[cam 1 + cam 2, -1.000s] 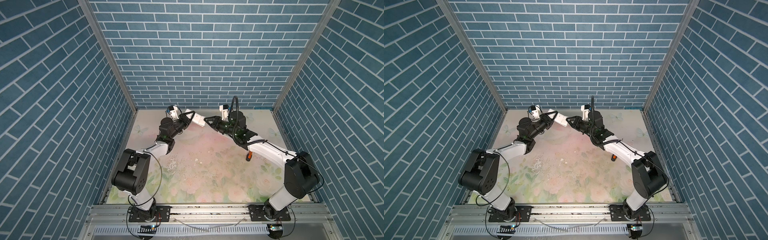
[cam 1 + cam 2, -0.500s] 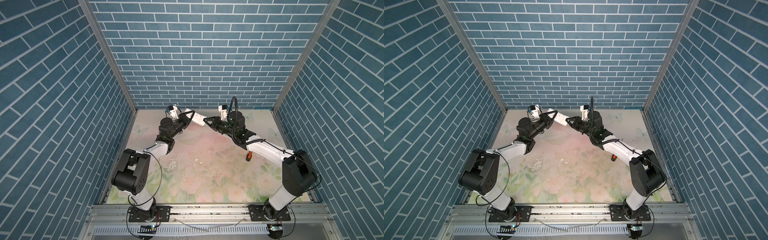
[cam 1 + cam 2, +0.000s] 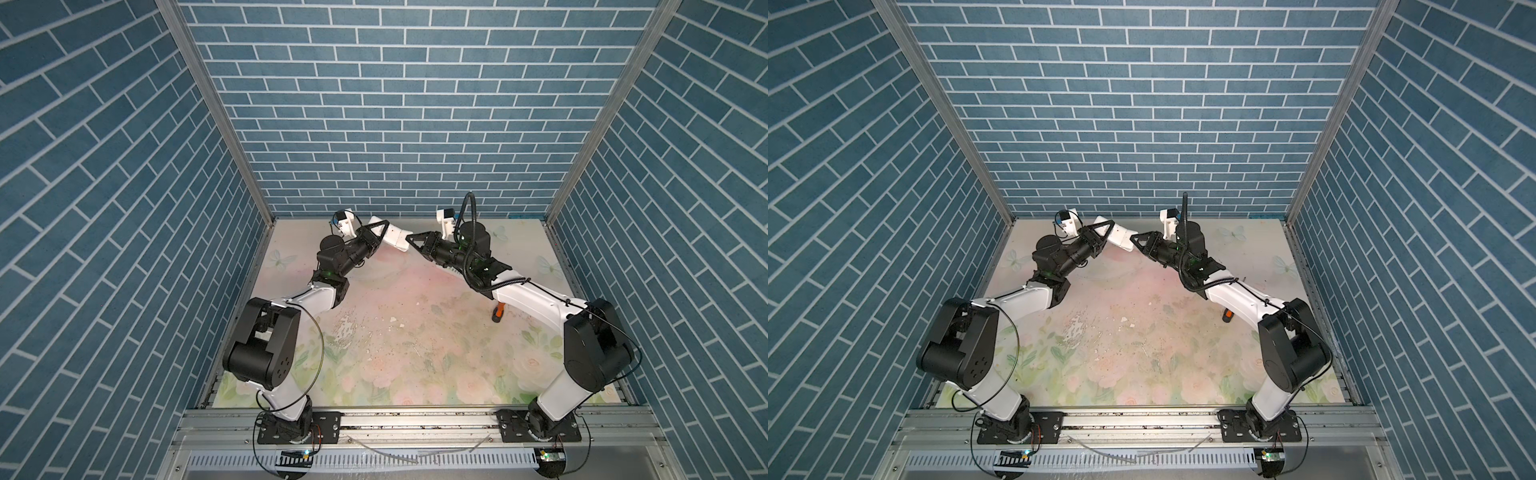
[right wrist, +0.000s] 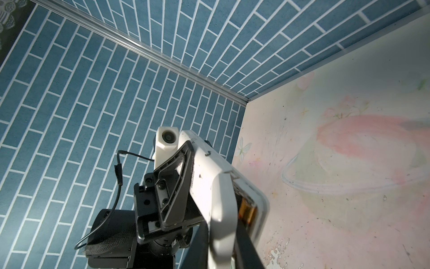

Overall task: Unload the batteries from the remote control
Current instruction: 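Pull the battery cover off with the right gripper, exposing the batteries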

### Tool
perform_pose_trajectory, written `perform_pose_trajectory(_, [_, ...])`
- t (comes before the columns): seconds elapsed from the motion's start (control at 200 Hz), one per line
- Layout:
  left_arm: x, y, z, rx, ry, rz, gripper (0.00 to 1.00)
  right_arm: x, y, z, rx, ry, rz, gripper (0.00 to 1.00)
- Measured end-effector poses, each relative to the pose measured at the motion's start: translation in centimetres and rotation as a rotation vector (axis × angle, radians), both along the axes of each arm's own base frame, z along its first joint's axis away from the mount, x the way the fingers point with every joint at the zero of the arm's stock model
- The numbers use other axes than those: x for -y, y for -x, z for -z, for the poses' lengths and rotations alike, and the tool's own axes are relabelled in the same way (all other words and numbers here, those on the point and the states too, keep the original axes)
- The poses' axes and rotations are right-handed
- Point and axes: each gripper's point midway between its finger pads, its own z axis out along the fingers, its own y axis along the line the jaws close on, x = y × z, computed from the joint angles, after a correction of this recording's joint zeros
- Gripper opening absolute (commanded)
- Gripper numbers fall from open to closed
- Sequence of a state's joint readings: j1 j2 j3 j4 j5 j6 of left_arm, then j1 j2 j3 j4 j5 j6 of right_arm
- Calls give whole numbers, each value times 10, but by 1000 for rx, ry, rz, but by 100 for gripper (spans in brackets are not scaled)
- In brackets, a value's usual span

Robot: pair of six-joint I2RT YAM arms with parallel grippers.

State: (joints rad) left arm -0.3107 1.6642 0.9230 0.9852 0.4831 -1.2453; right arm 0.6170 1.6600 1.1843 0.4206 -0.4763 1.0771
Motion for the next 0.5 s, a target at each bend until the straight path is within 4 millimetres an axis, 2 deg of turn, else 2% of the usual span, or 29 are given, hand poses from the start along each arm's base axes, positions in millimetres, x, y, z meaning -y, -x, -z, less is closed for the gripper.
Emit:
perform_pose_trajectory(0.165, [-1,-1,0,0,0,-5,0,-2,-1,1,-2,-3,-7,17])
perform_pose_trajectory(0.5, [-2,-2,0,-1,2,-12,0,-4,0,-12,12,-40,-21,13])
